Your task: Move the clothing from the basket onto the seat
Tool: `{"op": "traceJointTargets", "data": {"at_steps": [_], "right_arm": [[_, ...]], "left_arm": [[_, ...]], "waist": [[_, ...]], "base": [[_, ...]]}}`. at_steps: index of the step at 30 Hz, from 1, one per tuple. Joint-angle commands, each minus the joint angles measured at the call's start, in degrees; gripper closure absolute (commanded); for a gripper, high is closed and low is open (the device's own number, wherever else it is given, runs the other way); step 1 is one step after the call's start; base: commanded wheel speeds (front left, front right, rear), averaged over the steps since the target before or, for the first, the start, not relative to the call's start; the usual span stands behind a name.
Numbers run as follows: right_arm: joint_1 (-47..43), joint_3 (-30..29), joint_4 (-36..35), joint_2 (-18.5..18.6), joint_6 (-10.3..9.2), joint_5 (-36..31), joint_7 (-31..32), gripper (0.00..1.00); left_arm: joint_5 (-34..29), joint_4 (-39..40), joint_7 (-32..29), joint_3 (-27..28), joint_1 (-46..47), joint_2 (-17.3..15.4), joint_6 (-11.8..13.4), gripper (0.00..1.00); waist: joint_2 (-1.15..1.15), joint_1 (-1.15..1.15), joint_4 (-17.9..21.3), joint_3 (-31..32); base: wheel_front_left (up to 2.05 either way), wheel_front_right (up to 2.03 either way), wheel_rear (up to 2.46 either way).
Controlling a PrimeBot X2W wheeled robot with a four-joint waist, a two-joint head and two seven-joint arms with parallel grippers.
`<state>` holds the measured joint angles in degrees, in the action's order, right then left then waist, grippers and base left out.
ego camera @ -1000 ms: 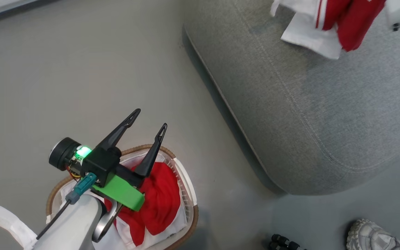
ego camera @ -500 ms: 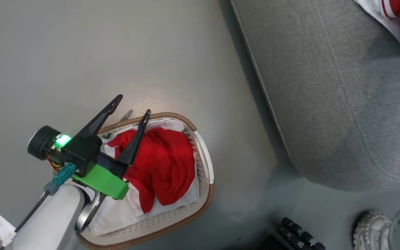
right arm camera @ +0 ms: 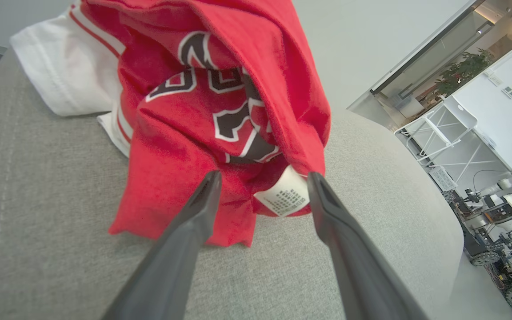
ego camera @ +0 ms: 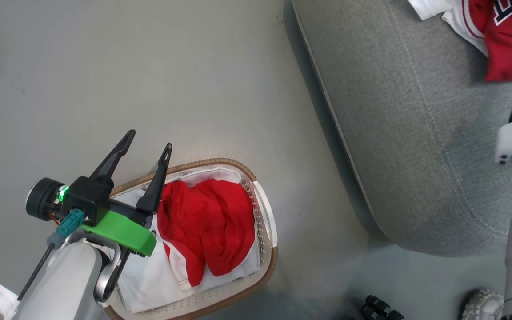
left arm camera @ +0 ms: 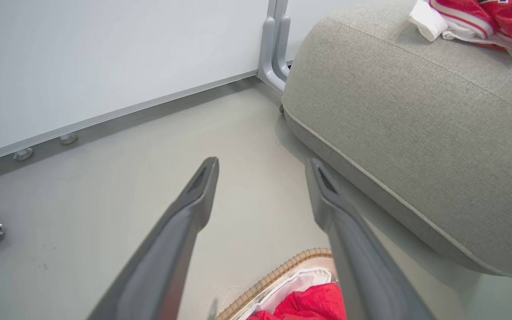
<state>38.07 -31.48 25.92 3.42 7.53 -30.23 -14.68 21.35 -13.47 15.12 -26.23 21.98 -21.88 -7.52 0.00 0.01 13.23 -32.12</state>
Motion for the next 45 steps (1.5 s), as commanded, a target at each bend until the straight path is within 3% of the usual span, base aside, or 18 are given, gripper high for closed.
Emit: {"op": "traceJointTargets", "data": {"at_steps": [1,9,24,34,45], "right_arm": [[-2.09,1.7,-0.01,-0.1,-0.09,0.4,-0.49,0.0],[-9.43,14.48,-4.66,-0.16,-0.09,9.86,-0.55,0.0],[-14.15,32.72,-4.17,-0.42,-0.08,27.07,-0.55,0.0],[-19.47,35.42,-3.66,-0.38,-0.08,31.6,-0.51,0.0],[-26.37,36.4,-3.33,-0.39,-0.08,33.85,-0.52,0.0]], "left_arm": [[-0.03,-0.39,0.03,0.96,-1.18,0.78,0.05,0.0],[-2.17,-1.61,0.03,6.0,-4.46,3.55,0.05,0.0],[-6.32,-7.4,0.02,21.86,-10.12,10.05,0.05,0.0],[-9.39,-6.69,0.02,29.1,-15.81,13.8,0.05,0.0],[-11.44,-5.53,0.02,31.69,-21.93,16.9,0.05,0.0]], "waist": [[0.0,-0.01,0.63,3.53],[0.0,-0.01,-0.78,9.25],[0.0,-0.01,-10.55,18.15],[0.0,-0.01,-15.13,22.79],[0.0,-0.01,-15.52,27.22]], "base": [[0.0,0.0,0.0],[0.0,0.0,0.0],[0.0,0.0,0.0],[0.0,0.0,0.0],[0.0,0.0,0.0]]}}
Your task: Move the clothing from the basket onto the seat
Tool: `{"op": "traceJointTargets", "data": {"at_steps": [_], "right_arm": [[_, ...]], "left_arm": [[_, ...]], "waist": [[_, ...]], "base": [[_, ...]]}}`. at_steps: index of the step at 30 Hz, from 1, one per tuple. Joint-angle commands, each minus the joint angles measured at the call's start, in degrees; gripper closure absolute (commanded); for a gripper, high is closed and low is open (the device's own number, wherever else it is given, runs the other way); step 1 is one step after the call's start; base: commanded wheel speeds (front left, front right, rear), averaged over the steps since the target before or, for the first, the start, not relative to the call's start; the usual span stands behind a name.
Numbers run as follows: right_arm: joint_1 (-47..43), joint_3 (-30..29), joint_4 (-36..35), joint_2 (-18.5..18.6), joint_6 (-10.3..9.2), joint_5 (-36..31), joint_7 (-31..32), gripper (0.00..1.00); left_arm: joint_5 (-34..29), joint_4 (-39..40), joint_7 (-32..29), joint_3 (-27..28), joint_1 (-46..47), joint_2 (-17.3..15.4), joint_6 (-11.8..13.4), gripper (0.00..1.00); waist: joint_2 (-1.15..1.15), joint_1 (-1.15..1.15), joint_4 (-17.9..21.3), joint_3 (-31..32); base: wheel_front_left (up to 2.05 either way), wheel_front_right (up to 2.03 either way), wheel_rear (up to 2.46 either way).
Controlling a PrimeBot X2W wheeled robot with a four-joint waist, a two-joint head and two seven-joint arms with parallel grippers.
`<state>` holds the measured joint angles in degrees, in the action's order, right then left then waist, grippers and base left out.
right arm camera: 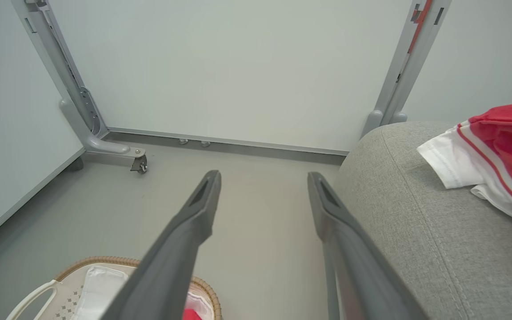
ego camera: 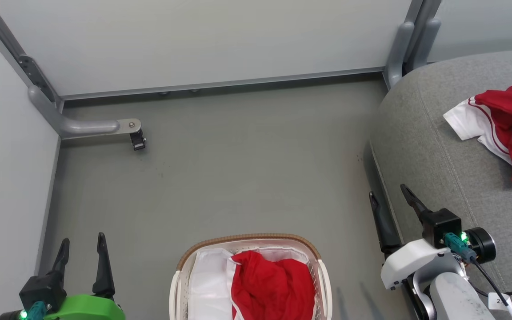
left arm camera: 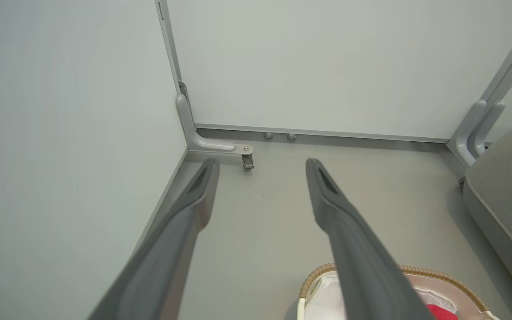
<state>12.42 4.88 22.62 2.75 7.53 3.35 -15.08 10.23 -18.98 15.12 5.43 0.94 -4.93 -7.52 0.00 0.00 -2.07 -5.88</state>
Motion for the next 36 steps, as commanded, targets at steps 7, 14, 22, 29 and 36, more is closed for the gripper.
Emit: {"op": "traceJointTargets", "data": {"at_steps": [7,14,22,29,36], "right_arm": [[-0.61,0.63,-0.03,0.26,-0.08,0.65,-0.12,0.0],[2.08,0.83,-1.27,0.28,-0.08,-0.08,-0.12,0.0],[6.72,1.88,-4.94,0.23,-0.08,-2.69,-0.11,0.0],[10.2,1.92,-8.43,0.23,-0.08,-3.37,-0.12,0.0],[12.02,1.83,-10.58,0.23,-0.08,-3.72,-0.11,0.0]], "left_arm": [[-0.35,-0.03,0.02,-1.24,-0.31,0.35,0.05,0.0],[1.21,-0.54,0.02,-6.06,2.67,-0.09,0.06,0.0],[3.86,-2.55,0.02,-14.42,8.21,-1.14,0.06,0.0],[6.14,-6.84,0.02,-24.76,14.19,-3.75,0.06,0.0],[8.96,-11.43,0.01,-32.17,20.45,-5.98,0.06,0.0]], "waist": [[0.0,0.0,1.11,1.29],[0.0,0.0,3.11,-2.8],[0.0,0.0,6.81,-11.78],[0.0,0.0,9.24,-19.84],[0.0,0.0,10.03,-27.35]], "base": [[0.0,0.0,0.0],[0.0,0.0,0.0],[0.0,0.0,0.0],[0.0,0.0,0.0],[0.0,0.0,0.0]]}}
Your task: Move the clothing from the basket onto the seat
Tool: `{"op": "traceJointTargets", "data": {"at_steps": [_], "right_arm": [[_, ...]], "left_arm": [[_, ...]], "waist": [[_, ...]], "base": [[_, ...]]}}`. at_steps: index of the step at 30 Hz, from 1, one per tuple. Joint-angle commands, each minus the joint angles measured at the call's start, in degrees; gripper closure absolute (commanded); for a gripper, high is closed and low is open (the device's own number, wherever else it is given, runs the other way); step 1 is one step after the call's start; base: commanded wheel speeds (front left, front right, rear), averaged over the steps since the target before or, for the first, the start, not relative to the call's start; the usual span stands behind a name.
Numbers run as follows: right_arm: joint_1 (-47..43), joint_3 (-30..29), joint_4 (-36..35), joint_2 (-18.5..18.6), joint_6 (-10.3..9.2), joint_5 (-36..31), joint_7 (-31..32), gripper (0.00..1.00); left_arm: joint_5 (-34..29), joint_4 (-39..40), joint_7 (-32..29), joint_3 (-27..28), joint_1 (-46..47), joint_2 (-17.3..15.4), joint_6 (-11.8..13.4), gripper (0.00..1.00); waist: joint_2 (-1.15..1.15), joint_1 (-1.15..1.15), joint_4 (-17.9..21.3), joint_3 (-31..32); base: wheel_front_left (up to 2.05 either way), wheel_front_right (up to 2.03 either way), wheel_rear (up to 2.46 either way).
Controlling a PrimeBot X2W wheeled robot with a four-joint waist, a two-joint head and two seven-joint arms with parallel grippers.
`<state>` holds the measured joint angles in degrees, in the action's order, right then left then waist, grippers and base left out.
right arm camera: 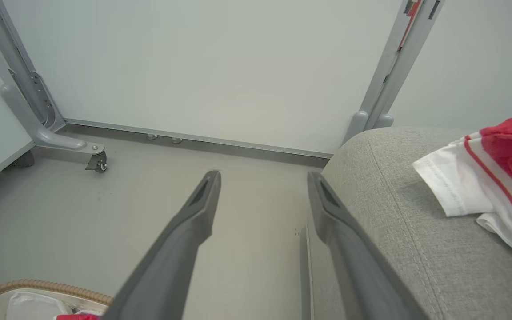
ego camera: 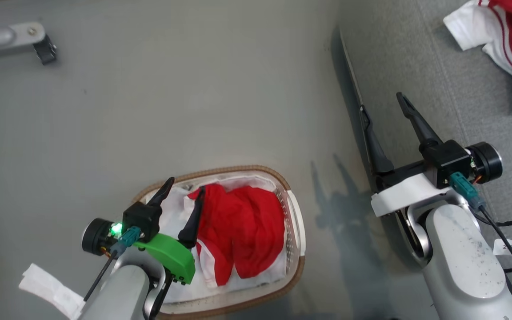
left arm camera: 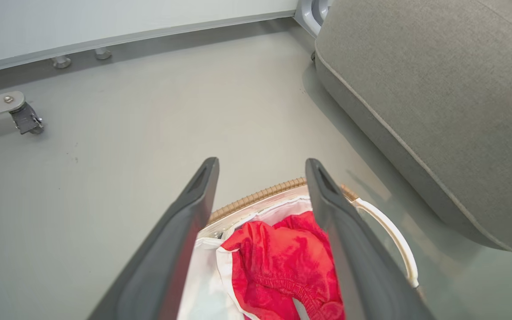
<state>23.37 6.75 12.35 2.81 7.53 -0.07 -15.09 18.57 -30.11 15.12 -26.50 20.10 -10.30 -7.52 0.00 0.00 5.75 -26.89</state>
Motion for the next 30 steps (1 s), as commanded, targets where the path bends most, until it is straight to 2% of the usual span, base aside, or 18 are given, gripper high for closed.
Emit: {"op": "traceJointTargets", "data": {"at_steps": [1,7,13,30], "right_arm": [[1.28,-0.11,-0.59,0.17,-0.08,-0.38,-0.11,0.0],[2.41,-1.25,-2.22,0.19,-0.08,-1.79,-0.11,0.0],[2.81,-1.92,-3.76,0.17,-0.08,-2.03,-0.11,0.0],[2.96,-2.76,-7.3,0.18,-0.08,-2.02,-0.11,0.0]], "left_arm": [[1.06,-1.04,0.01,-1.04,2.15,-0.92,0.06,0.0],[4.67,-7.7,0.01,-7.61,8.36,-1.79,0.06,0.0],[7.68,-14.68,0.01,-12.8,12.67,-1.39,0.06,0.0],[15.1,-21.06,0.01,-22.4,21.87,-2.69,0.06,0.0]], "waist": [[0.0,0.0,2.24,-7.3],[0.0,0.0,1.34,-13.49],[0.0,0.0,1.14,-16.86],[0.0,0.0,1.85,-24.44]], "base": [[0.0,0.0,0.0],[0.0,0.0,0.0],[0.0,0.0,0.0],[0.0,0.0,0.0]]}}
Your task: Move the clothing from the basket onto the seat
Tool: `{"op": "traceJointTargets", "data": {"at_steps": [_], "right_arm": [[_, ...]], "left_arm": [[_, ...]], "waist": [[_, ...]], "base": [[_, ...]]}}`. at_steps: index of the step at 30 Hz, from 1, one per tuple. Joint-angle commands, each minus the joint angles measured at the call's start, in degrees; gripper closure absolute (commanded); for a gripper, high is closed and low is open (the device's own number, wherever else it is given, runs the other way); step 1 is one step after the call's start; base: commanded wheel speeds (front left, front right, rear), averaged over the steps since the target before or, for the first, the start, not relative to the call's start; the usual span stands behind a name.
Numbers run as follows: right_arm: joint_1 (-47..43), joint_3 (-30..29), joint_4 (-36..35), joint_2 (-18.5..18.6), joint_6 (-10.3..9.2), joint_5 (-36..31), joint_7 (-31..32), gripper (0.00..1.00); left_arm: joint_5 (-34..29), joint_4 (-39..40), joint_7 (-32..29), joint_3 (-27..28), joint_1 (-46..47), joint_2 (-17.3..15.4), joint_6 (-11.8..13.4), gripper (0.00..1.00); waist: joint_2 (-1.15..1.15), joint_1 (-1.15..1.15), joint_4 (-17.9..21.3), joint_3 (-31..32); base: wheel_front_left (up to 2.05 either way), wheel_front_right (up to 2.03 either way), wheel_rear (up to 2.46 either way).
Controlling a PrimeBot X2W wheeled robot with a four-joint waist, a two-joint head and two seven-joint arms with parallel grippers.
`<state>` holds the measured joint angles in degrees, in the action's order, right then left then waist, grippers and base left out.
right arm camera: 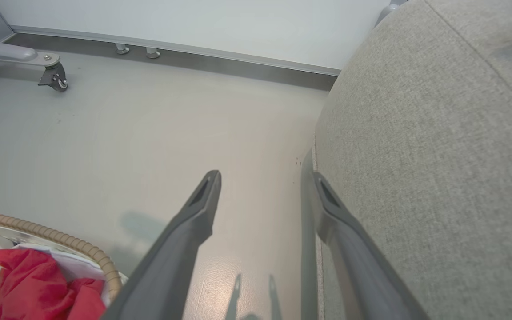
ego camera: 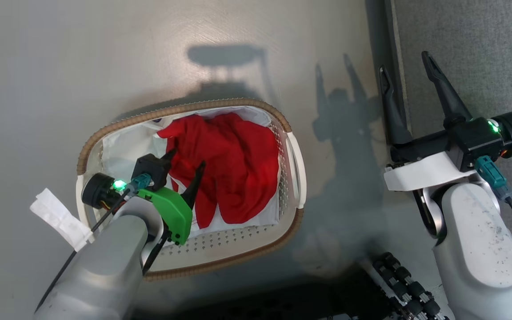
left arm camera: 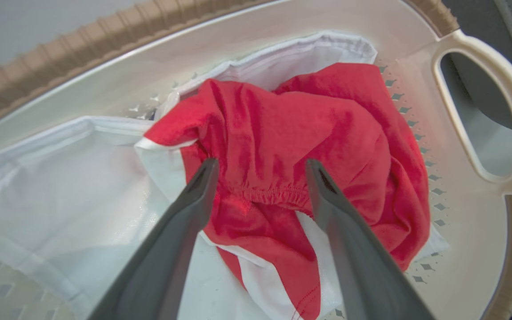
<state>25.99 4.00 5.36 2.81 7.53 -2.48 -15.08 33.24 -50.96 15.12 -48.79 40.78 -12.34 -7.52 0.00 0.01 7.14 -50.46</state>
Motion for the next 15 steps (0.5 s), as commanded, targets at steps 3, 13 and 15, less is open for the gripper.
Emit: {"op": "traceJointTargets", "data": {"at_steps": [3,13,15], "right_arm": [[0.05,0.01,-1.17,0.18,-0.08,0.52,-0.12,0.0],[-0.75,-0.47,-2.23,0.18,-0.08,0.47,-0.11,0.0],[-0.9,-0.54,-2.02,0.17,-0.08,0.59,-0.11,0.0]], "left_arm": [[1.69,-0.79,0.01,-1.89,2.2,-0.93,0.06,0.0],[6.75,0.41,0.01,-10.32,4.72,-0.91,0.06,0.0],[8.06,1.22,0.01,-12.03,4.69,-0.8,0.05,0.0]], "waist": [[0.0,-0.01,0.82,-1.67],[0.0,-0.01,1.37,-3.05],[0.0,-0.01,1.31,-3.12]], "base": [[0.0,0.0,0.0],[0.0,0.0,0.0],[0.0,0.0,0.0]]}}
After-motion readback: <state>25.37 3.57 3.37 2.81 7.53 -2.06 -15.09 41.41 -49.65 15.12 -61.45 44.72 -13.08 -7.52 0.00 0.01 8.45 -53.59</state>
